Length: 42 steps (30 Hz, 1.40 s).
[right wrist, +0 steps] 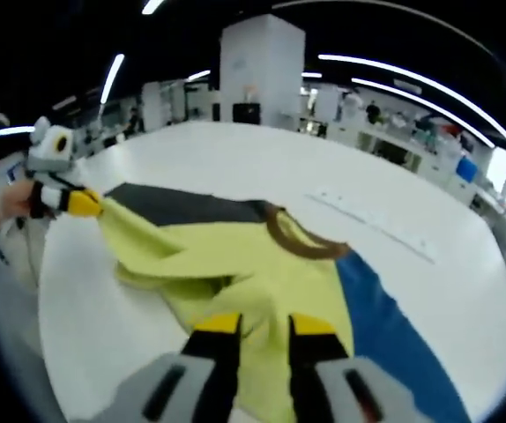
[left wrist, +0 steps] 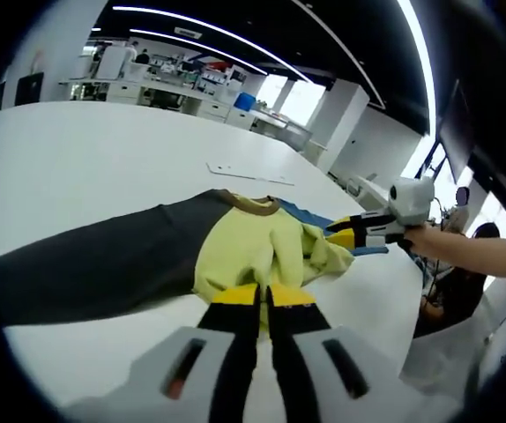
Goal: Fold the garment on the visible template until the final outline fits inside the template.
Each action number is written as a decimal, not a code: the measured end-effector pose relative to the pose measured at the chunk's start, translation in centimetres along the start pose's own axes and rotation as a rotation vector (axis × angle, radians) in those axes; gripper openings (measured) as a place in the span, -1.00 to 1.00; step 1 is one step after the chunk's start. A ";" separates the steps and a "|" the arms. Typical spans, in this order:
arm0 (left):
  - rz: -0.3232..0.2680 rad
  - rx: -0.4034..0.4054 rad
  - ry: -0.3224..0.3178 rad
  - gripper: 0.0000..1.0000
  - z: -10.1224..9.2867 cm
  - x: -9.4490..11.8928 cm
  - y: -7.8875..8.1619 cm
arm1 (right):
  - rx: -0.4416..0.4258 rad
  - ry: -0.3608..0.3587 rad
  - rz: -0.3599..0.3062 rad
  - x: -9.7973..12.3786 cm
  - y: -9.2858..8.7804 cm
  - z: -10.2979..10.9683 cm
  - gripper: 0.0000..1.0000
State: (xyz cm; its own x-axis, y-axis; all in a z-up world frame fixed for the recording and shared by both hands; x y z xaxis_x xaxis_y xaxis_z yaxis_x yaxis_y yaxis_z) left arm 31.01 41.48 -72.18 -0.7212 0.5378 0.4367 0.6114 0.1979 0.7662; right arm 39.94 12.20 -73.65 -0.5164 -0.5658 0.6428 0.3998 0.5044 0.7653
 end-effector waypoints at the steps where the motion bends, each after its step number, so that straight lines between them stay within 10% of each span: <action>1: 0.001 -0.001 0.000 -1.00 0.0 0.0 0.0 | -0.002 0.000 -0.007 0.2 0.0 0.2 -0.53; 19: 0.003 -0.004 0.000 -1.00 -0.1 0.0 0.0 | -0.169 0.024 -0.098 1.5 -1.0 -0.2 0.57; 42: 0.006 -0.003 0.005 -1.00 -0.1 0.1 -0.1 | -0.310 0.138 -0.153 1.5 -1.4 3.3 -0.33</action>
State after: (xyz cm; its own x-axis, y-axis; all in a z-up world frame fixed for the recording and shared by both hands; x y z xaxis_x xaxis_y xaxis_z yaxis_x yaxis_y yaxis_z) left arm 30.89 41.39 -72.15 -0.7191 0.5349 0.4435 0.6147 0.1920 0.7650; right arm 36.10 12.82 -73.82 -0.4894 -0.7126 0.5026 0.5470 0.1980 0.8134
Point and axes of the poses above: the point that each gripper's makers call its tool centre point, and the gripper's own axes: x roughly backward along the fingers, z roughly to its left, y roughly out of its top, the point moved 8 cm from there along x, roughly backward along the fingers, and after that the axes turned 3 degrees about x, right-handed, at the moved point
